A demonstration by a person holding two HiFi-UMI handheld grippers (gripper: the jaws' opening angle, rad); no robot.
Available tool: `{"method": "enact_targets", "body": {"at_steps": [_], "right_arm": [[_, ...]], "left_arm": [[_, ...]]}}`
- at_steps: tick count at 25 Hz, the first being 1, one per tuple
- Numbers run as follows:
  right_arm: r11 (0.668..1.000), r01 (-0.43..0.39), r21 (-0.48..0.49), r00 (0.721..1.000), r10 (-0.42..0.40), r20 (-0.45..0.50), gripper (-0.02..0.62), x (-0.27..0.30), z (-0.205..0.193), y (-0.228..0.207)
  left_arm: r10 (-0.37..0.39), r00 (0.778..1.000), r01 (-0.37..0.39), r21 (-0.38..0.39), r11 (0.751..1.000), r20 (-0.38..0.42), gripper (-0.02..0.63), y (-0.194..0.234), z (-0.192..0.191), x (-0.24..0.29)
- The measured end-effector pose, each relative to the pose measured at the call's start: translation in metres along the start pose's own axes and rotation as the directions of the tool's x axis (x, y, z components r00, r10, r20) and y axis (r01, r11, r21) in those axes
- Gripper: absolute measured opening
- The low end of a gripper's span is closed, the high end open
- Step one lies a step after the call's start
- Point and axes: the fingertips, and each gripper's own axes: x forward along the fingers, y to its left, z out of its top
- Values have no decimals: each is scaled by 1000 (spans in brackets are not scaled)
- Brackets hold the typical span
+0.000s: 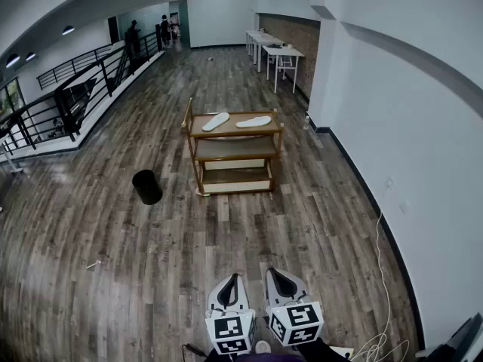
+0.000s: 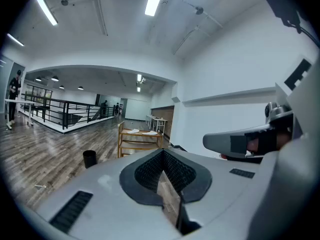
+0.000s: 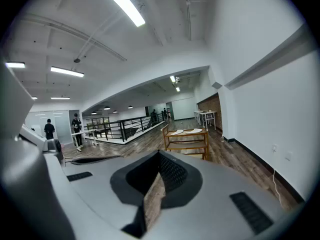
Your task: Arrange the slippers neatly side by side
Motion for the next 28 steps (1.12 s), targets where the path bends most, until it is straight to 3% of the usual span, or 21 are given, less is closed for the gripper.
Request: {"method": "enact_targets", "body": {"at_steps": [21, 28], "right_arm": [[999, 6, 45, 999, -7, 33, -2, -7, 3, 2], [1000, 1, 27, 999, -2, 43, -2, -3, 11, 13]], "left_arm": [[-3, 1000, 3, -7, 1000, -3, 0, 2, -8, -8], [-6, 1000, 6, -17, 1000, 2, 0, 22, -7, -16]]}}
